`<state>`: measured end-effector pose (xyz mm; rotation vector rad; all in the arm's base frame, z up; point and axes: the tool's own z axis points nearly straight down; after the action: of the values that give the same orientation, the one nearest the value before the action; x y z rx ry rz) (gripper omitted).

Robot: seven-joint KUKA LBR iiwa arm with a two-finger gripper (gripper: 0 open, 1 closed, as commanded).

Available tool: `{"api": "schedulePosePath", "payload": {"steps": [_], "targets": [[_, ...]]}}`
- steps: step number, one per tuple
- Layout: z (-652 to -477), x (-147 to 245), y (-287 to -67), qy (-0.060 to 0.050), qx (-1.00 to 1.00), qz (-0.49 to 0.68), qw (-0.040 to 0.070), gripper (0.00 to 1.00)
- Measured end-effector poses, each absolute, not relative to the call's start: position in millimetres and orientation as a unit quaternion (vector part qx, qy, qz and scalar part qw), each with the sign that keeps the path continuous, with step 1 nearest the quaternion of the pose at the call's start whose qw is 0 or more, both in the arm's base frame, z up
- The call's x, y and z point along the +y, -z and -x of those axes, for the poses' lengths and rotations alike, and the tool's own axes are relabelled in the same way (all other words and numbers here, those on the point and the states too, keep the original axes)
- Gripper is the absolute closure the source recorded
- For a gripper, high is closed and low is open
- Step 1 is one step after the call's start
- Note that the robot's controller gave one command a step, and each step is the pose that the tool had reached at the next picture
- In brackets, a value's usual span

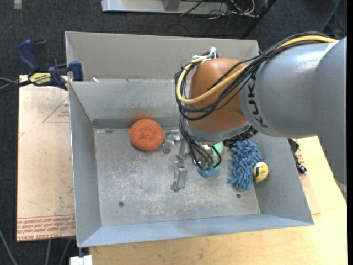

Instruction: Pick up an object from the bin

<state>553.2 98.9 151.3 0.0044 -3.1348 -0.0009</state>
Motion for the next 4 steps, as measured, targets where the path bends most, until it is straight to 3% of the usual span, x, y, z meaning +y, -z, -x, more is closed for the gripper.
{"api": "schedulePosePath", "payload": {"steps": [1,2,3,4], "targets": [[-554.8,98,-156,0.001,-1.000,0.000,0.000,0.00],[-605.9,107,-121,0.001,-1.000,-0.023,-0.005,0.00],[-627.6,104,-89,0.002,-1.000,0.010,-0.001,0.00],[-642.1,114,-79,0.001,-1.000,0.004,-0.003,0.00]]}}
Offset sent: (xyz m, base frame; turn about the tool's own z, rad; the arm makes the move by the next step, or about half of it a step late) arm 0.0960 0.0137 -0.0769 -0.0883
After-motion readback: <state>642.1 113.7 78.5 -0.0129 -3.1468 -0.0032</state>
